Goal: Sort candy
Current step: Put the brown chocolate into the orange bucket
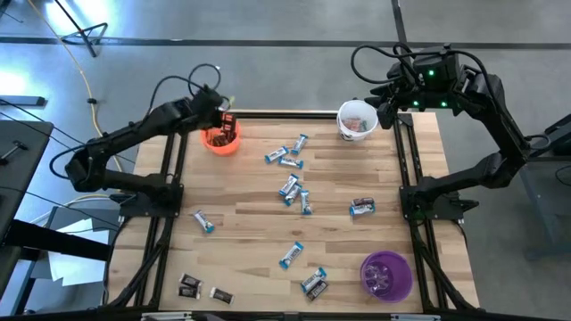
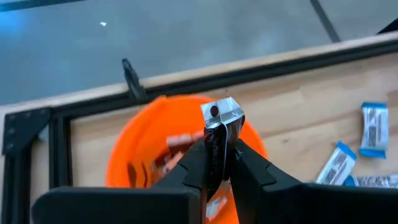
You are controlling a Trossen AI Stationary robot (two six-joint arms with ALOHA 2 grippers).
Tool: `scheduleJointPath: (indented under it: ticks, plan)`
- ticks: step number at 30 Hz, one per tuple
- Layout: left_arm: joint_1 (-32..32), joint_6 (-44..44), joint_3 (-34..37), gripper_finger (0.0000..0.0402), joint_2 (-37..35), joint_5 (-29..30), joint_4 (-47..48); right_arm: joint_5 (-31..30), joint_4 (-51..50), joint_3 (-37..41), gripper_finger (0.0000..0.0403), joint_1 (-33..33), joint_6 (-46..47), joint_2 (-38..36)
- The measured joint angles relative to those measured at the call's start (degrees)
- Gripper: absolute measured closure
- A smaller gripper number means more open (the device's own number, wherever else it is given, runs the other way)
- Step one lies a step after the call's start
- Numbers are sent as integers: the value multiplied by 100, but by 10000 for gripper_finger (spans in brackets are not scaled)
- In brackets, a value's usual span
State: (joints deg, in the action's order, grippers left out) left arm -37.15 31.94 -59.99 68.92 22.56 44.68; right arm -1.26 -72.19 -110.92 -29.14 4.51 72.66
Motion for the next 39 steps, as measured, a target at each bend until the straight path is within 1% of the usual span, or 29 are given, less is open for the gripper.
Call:
scheduleJointPath:
  ticks: [2,5,8,14,17,22,26,30,35,39]
  plan:
    - [-273,-196,0,369,32,-225,-187,0,-1,1,253,-1,0,0]
    - [-599,-203,0,364,111,-750,-270,0,0,1,253,0,0,0]
    - [-769,-209,0,346,177,-1095,-263,0,-1,1,253,1,0,0]
    - [-784,-412,2,305,197,-1184,-253,0,1,-1,253,-1,-1,2]
    - [-784,-465,2,299,197,-1210,-244,0,1,1,253,1,-2,2]
    - [-661,-401,2,298,197,-1621,-202,0,0,0,253,0,0,0]
    - [-362,15,2,298,197,-2062,-202,0,-1,-1,253,-1,0,0]
    - [189,317,2,298,197,-2364,-197,0,0,-1,253,1,-2,1]
    - [1204,1056,2,298,197,-2324,-221,0,0,1,253,0,0,0]
    - [2171,1933,2,298,197,-2023,-371,0,1,1,253,1,0,2]
